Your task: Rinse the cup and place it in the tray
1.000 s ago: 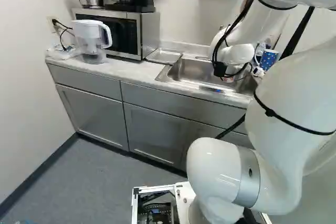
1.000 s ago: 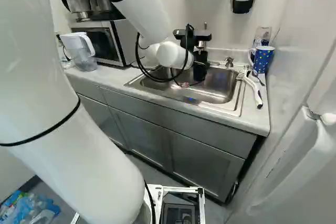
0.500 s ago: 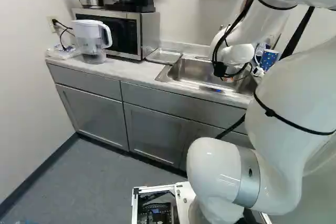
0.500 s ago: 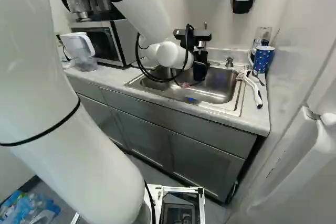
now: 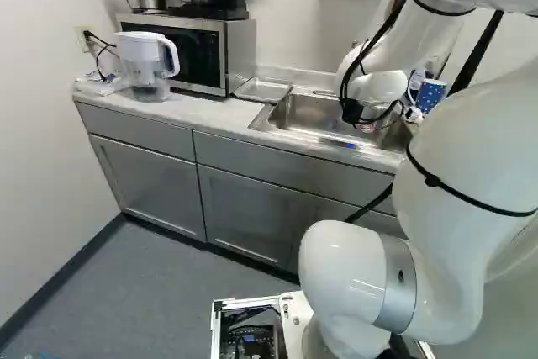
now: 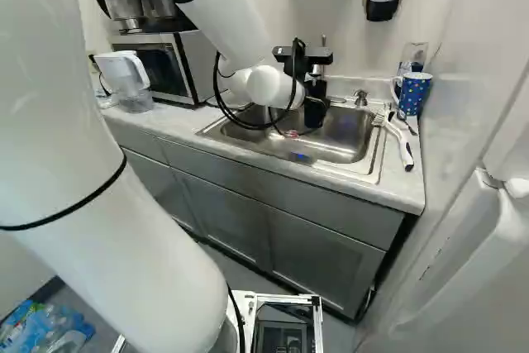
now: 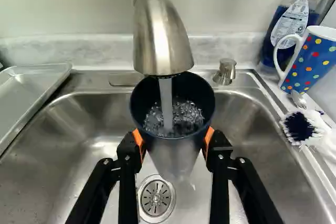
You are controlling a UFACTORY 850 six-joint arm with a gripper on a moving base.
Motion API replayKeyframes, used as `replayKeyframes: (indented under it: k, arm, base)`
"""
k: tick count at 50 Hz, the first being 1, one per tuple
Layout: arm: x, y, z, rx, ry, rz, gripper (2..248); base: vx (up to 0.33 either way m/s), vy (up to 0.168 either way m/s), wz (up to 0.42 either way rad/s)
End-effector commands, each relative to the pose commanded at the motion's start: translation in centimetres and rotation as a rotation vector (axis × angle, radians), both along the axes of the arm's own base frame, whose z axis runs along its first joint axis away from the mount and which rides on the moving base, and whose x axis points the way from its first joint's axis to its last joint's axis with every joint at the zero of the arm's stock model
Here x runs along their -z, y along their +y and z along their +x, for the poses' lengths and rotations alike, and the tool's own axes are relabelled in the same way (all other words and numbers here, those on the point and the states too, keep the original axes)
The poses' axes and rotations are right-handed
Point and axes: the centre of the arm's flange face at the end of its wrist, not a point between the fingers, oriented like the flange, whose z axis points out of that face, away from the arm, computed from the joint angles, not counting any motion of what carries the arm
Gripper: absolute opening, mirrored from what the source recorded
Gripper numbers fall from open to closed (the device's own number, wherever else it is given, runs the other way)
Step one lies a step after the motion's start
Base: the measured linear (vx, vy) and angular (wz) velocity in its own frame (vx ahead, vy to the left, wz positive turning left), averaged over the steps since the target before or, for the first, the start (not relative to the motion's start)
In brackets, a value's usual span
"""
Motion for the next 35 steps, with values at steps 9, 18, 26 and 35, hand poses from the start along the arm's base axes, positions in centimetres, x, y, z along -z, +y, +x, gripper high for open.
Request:
replayKeyframes:
  k: [9,18,26,35]
  arm:
    - [0.00,0.00,0.00,0.000,0.000,0.000,124]
    - [0.00,0.00,0.00,0.000,0.000,0.000,124]
    - [0.00,0.00,0.00,0.000,0.000,0.000,124]
    - [0.00,0.00,0.00,0.000,0.000,0.000,124]
  base:
    - [0.000,0.000,0.000]
    - [0.000,0.000,0.000]
    - [0.000,0.000,0.000]
    - [0.000,0.000,0.000]
